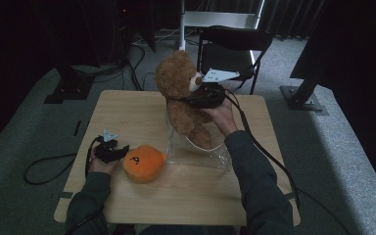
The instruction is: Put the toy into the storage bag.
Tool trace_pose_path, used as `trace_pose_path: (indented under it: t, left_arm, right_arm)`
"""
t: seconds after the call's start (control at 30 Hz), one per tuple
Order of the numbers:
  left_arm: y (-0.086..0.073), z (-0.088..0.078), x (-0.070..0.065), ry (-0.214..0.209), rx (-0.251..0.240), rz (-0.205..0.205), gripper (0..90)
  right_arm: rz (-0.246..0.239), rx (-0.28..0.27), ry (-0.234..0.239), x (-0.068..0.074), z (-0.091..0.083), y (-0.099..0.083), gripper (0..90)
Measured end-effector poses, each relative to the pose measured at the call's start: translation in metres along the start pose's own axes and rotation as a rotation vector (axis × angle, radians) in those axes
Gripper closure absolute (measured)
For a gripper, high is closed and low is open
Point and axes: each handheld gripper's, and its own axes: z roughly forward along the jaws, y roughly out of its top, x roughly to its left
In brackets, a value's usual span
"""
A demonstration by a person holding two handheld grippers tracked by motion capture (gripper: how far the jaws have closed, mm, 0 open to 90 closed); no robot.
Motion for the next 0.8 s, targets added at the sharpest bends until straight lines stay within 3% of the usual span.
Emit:
trace_pose_path:
  t: [0.8]
  left_arm:
    - [0.000, 0.000, 0.000, -0.001, -0.001, -0.002, 41.4]
  right_arm:
    - [0.014, 0.127, -0.017, -0.003, 0.012, -0.007, 32.3]
